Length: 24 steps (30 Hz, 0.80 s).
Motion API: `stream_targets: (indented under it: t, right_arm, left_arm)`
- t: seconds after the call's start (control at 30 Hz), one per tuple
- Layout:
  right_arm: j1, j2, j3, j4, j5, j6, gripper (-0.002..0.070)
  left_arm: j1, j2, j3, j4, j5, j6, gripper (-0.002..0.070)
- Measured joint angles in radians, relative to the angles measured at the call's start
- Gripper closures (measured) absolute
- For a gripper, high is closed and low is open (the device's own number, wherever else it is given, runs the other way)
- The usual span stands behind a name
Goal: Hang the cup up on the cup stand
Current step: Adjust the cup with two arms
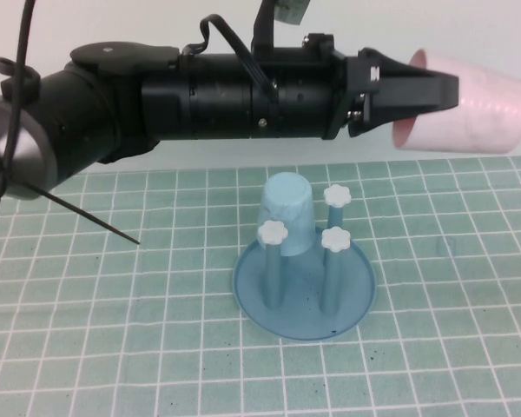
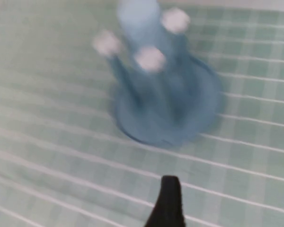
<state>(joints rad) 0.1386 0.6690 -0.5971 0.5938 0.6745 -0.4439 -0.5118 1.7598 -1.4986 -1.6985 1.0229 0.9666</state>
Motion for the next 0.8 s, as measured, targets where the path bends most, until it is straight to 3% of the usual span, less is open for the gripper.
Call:
stream_targets:
  t: [0.23, 0.4, 0.57, 0.8]
  right_arm:
    - [0.0, -0.165, 0.279, 0.653, -0.145, -0.249, 0.009]
    - [0.0, -0.204, 0.383, 1.014, -0.177, -0.465, 0.009]
    - [0.0, -0.206, 0.402, 1.091, -0.232, -0.434, 0.009]
    - [0.0, -0.206, 0.402, 1.113, -0.343, -0.141, 0.009]
  left_arm:
    - [0.0, 0.0, 0.0, -0.026, -0.011, -0.05, 0.0664]
    - [0.0, 0.0, 0.0, -0.026, -0.024, -0.082, 0.0664]
    - [-0.002, 0.0, 0.0, -0.026, -0.087, -0.113, 0.0664]
    - [-0.057, 0.0, 0.0, -0.028, -0.143, -0.158, 0.0666]
